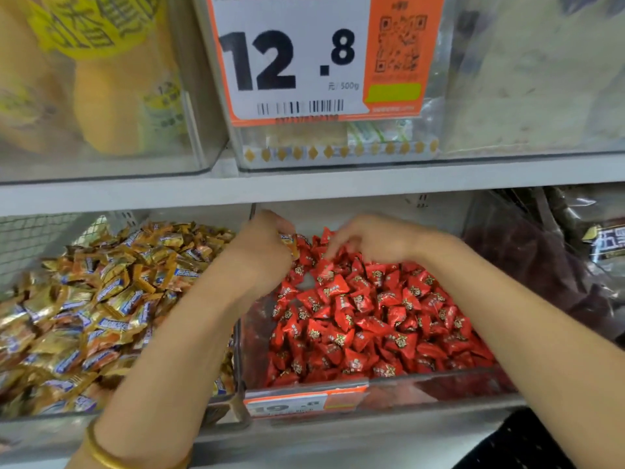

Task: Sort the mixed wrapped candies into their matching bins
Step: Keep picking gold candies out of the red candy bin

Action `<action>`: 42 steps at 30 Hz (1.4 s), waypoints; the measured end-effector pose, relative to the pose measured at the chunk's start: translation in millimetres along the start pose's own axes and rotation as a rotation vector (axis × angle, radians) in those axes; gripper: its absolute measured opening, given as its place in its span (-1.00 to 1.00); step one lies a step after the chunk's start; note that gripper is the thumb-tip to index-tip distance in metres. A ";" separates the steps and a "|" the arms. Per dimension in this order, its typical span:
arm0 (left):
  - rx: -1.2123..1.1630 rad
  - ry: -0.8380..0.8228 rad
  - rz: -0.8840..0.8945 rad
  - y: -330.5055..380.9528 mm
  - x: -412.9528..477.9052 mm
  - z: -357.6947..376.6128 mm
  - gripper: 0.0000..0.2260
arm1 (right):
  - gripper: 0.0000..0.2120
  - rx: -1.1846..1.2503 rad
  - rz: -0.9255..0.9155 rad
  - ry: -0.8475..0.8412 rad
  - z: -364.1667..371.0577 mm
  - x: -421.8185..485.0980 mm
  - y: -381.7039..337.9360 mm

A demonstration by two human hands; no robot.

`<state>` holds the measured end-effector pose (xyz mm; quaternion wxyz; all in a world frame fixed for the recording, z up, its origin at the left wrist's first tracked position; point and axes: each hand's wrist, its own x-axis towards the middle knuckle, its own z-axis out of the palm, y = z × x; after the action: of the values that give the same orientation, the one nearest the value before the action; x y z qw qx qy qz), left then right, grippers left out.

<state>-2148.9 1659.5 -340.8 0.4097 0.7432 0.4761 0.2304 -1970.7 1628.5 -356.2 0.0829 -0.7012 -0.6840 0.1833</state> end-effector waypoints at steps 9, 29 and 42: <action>0.344 -0.127 -0.007 -20.5 -19.7 52.1 -0.62 | -0.34 -0.137 -0.060 -0.042 48.2 84.5 -0.8; -0.945 -0.094 -0.411 -27.9 -26.1 52.6 -0.68 | -0.73 0.126 0.034 0.211 40.5 81.2 4.7; -1.181 -0.220 -0.182 -12.9 -36.8 31.4 -0.83 | -0.69 0.794 -0.072 0.153 10.8 -53.8 -40.6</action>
<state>-2148.7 1617.0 -367.3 0.8176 0.3659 0.2844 0.3416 -2012.3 1575.9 -343.5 0.4045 -0.6019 -0.5759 0.3774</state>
